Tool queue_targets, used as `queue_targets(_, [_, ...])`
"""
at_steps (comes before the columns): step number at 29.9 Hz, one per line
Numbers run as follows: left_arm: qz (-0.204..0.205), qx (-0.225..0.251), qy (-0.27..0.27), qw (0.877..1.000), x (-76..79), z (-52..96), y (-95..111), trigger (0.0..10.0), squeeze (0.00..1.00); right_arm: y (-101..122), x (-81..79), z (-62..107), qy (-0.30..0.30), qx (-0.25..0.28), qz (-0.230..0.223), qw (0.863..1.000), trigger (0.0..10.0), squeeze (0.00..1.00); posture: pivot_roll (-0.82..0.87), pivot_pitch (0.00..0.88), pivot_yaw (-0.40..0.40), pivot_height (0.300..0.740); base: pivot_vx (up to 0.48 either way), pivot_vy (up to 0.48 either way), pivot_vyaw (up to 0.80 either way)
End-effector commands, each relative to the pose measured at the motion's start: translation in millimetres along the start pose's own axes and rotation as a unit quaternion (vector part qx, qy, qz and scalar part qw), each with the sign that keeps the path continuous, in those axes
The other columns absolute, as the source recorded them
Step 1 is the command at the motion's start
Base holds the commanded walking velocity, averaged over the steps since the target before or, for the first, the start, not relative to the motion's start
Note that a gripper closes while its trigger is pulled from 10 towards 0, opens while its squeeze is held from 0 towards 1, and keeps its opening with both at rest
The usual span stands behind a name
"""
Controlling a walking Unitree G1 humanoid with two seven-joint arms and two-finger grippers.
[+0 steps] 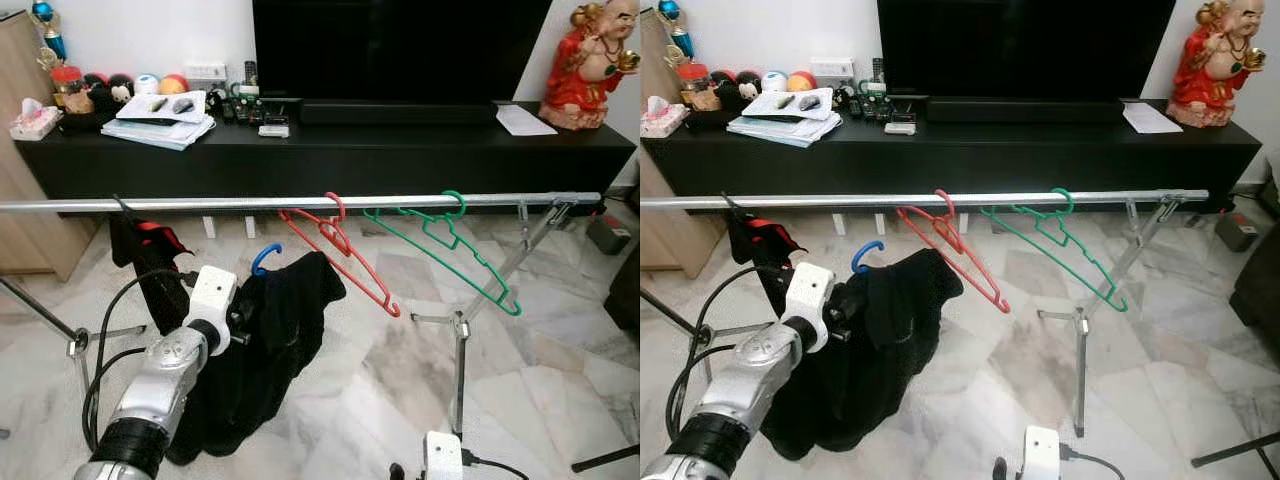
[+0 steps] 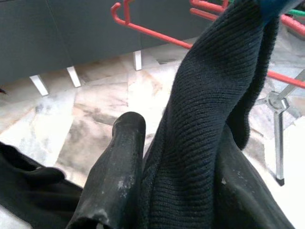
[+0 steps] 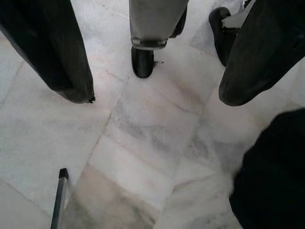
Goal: Hang hanger
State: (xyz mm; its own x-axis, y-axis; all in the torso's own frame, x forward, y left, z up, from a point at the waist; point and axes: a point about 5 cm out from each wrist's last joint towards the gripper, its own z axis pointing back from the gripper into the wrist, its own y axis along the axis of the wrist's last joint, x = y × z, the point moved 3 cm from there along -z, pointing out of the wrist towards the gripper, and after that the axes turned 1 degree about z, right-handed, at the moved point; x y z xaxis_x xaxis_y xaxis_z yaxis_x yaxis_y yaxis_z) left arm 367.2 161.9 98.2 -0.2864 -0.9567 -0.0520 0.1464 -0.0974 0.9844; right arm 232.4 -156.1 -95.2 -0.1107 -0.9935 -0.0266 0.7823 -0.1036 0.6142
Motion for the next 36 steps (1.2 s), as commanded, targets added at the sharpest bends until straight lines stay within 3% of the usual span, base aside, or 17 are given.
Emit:
queue_targets(1, [-0.005,0.022,0.008,1.000,-3.8,1.1,6,10.0,0.00,-1,-1.4,-0.2,-0.001,-0.006,-0.006,1.000,10.0,0.00,-0.06,0.094,-0.003,0.740,0.000,0.000,0.00])
queue_targets(8, [0.005,-0.008,0.037,0.999,-12.8,22.1,-27,10.0,0.00,7,-11.9,-1.3,0.004,-0.006,-0.003,1.000,10.0,0.00,-0.04,0.100,-0.005,0.740,0.000,0.000,0.00])
queue_targets(9, [0.013,-0.018,0.069,0.997,-19.2,25.3,-34,10.0,0.00,9,-13.9,-1.6,0.006,-0.006,-0.001,1.000,10.0,0.00,-0.04,0.100,-0.006,0.740,0.000,0.000,0.00])
queue_targets(17, [0.015,-0.019,0.158,0.987,-38.4,30.2,-36,10.0,0.00,16,-19.7,-2.3,0.011,-0.003,0.005,1.000,10.0,0.00,-0.05,0.087,-0.005,0.740,0.000,0.000,0.00])
queue_targets(21, [0.018,-0.036,0.230,0.972,-55.4,35.6,-41,10.0,0.00,7,-13.9,-1.4,0.009,-0.009,0.007,1.000,10.0,0.00,-0.05,0.080,-0.002,0.740,0.000,0.000,0.00])
queue_targets(25, [0.004,-0.047,0.251,0.967,-60.6,38.4,-43,10.0,0.00,5,-13.1,-1.1,0.010,-0.011,0.009,1.000,10.0,0.00,-0.05,0.074,0.000,0.740,0.000,0.000,0.00])
queue_targets(26, [0.007,-0.045,0.249,0.968,-59.8,38.2,-44,10.0,0.00,4,-12.7,-1.0,0.010,-0.012,0.009,1.000,10.0,0.00,-0.05,0.071,0.000,0.740,0.000,0.000,0.00])
queue_targets(28, [0.037,-0.005,0.166,0.985,-36.3,28.3,-33,10.0,0.00,1,-10.2,-0.7,0.008,-0.013,0.009,1.000,10.0,0.00,-0.05,0.069,0.001,0.740,0.000,0.000,0.00])
queue_targets(30, [0.021,0.021,0.073,0.997,-9.9,22.8,-24,10.0,0.00,1,-8.4,-0.7,0.007,-0.014,0.011,1.000,10.0,0.00,-0.05,0.070,0.001,0.740,0.000,0.000,0.00])
queue_targets(36, [0.053,0.036,0.026,0.998,5.9,21.6,-20,10.0,0.00,-1,-4.6,-0.5,0.004,-0.014,0.011,1.000,10.0,0.00,-0.06,0.065,0.002,0.740,0.000,0.000,0.00])
